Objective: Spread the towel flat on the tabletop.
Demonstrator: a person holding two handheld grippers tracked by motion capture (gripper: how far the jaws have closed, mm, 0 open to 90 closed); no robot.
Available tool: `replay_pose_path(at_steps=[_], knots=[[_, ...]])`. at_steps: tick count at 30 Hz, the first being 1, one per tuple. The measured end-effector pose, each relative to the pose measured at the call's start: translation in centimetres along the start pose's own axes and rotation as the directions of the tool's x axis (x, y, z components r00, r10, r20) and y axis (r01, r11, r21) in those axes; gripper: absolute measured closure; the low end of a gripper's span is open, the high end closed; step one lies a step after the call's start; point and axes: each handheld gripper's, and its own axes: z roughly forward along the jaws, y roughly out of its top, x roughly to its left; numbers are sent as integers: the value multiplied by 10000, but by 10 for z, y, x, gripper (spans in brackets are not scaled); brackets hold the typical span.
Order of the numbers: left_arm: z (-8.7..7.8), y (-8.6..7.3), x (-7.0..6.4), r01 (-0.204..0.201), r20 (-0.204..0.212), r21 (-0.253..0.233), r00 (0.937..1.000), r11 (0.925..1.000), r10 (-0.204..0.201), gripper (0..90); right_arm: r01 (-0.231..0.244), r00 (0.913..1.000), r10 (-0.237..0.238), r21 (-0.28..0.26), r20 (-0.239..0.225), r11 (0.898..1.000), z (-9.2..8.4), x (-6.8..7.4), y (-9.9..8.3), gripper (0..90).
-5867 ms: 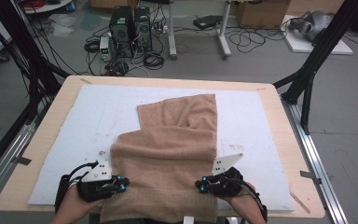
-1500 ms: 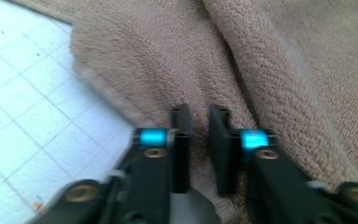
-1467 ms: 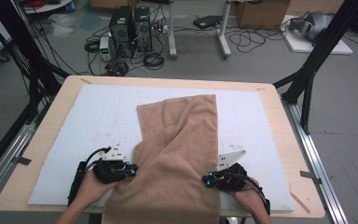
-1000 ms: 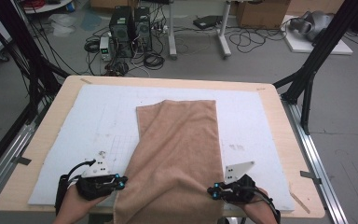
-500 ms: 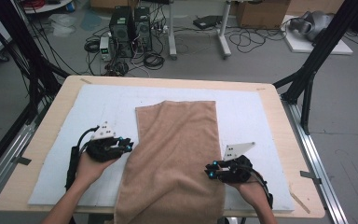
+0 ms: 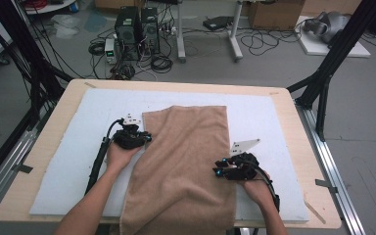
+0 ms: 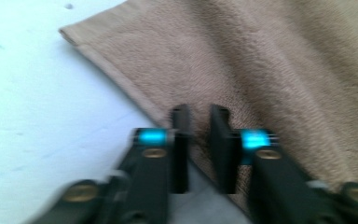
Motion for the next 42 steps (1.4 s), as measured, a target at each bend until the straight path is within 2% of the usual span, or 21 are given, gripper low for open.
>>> replay_pose_path(at_steps=[2, 3, 4, 9, 11, 13, 16, 19, 22, 24, 25, 27, 28, 30, 32, 33, 35, 37, 38, 41, 42], knots=[[-2, 3, 2, -120, -32, 245, 9999, 9996, 120, 867, 21, 10000, -21, -45, -30, 10000, 2, -2, 0, 679], [-3, 4, 2, -503, -270, 376, 9983, 9980, 513, 870, -67, 9999, 66, -65, -124, 10000, 4, -4, 0, 679], [-4, 5, 4, -656, -499, 389, 9965, 9971, 675, 871, -124, 9998, 123, -57, -148, 9999, 5, -5, 0, 678], [-14, 9, 27, 198, -1323, -226, 9910, 9995, -226, 864, 7, 9999, -8, -99, -115, 10000, 9, -4, 2, 670], [-18, 10, 30, 123, -1394, -152, 9901, 9998, -143, 799, -11, 9999, 9, -130, -135, 9999, 7, -2, 2, 666], [-25, 9, 30, 179, -789, -314, 9967, 9993, -204, 732, 18, 9998, -21, -191, -175, 9998, 4, -1, 2, 662], [-39, 6, 19, -207, -164, -193, 9997, 9996, 204, 674, 60, 9998, -62, -95, -206, 9999, 1, 2, 0, 650], [-55, -1, 4, -637, 581, -41, 9963, 9980, 638, 645, 125, 9994, -128, -90, -324, 9999, -5, 7, -4, 633], [-73, -16, -14, -1131, 1326, 92, 9849, 9935, 1109, 618, 176, 9991, -181, -129, -384, 9998, -12, 14, -10, 622], [-82, -30, -26, -1471, 1839, 228, 9729, 9889, 1405, 596, 205, 9989, -219, -333, -423, 9992, -18, 19, -14, 622], [-85, -38, -31, -1694, 1837, 271, 9696, 9852, 1617, 595, 234, 9986, -251, -373, -458, 9990, -22, 21, -16, 622], [-81, -49, -37, -2180, 1908, 954, 9616, 9713, 1971, 600, 318, 9983, -337, -392, -470, 9987, -25, 24, -18, 617], [-79, -52, -39, -2380, 1916, 1044, 9576, 9656, 2153, 626, 257, 9983, -272, -309, -507, 9992, -24, 24, -19, 614], [-78, -56, -39, -2373, 1952, 661, 9556, 9692, 2206, 723, 268, 9982, -272, -88, -532, 9996, -21, 24, -19, 614], [-76, -55, -38, -2345, 1946, 601, 9561, 9703, 2190, 849, 283, 9981, -266, 320, -548, 9991, -12, 22, -20, 652], [-76, -55, -38, -2405, 1921, 601, 9552, 9688, 2252, 862, 273, 9981, -260, 242, -550, 9993, -9, 22, -21, 729], [-77, -53, -37, -2564, 1398, 546, 9589, 9650, 2469, 869, 126, 9969, -112, 176, -774, 9998, -6, 18, -19, 841], [-77, -51, -28, -2293, 819, 369, 9707, 9727, 2257, 870, 243, 9967, -220, 276, -778, 9993, -4, 16, -12, 859], [-77, -49, -21, -1949, 572, 195, 9794, 9806, 1935, 870, 378, 9970, -358, 281, -687, 9989, -3, 16, -9, 861], [-72, -43, -9, -1505, -114, 28, 9885, 9886, 1506, 870, 546, 9974, -531, 292, -497, 9981, 3, 12, 6, 863], [-69, -43, -6, -1283, -137, 29, 9916, 9917, 1284, 869, 629, 9973, -614, 370, -405, 9973, 7, 11, 11, 864]])
